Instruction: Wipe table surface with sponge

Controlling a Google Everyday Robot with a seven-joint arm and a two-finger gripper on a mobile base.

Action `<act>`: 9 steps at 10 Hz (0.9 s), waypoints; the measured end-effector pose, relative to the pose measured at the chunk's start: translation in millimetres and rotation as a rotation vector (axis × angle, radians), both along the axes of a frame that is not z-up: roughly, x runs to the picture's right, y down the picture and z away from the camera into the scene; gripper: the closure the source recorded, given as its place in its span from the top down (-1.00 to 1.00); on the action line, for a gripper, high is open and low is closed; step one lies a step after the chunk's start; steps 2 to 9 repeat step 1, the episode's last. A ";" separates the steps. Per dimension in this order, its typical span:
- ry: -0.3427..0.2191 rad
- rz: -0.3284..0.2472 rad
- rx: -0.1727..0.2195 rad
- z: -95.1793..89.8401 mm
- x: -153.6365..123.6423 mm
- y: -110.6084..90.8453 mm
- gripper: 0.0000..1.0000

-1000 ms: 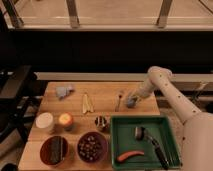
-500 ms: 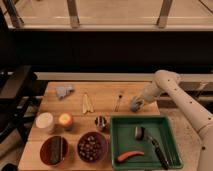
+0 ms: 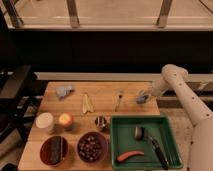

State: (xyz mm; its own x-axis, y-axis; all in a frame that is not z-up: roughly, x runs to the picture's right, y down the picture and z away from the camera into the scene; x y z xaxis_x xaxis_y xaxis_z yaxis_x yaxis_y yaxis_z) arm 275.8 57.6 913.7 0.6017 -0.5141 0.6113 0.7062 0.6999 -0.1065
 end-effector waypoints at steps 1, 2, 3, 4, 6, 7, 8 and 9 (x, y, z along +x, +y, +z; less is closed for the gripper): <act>-0.021 -0.008 0.009 2.9 -8.5 -5.5 -1.00; -0.021 -0.008 0.009 2.9 -8.5 -5.5 -1.00; -0.021 -0.008 0.009 2.9 -8.5 -5.5 -1.00; -0.021 -0.008 0.009 2.9 -8.5 -5.5 -1.00; -0.021 -0.008 0.009 2.9 -8.5 -5.5 -1.00; -0.021 -0.008 0.009 2.9 -8.5 -5.5 -1.00; -0.021 -0.008 0.009 2.9 -8.5 -5.5 -1.00; -0.021 -0.008 0.009 2.9 -8.5 -5.5 -1.00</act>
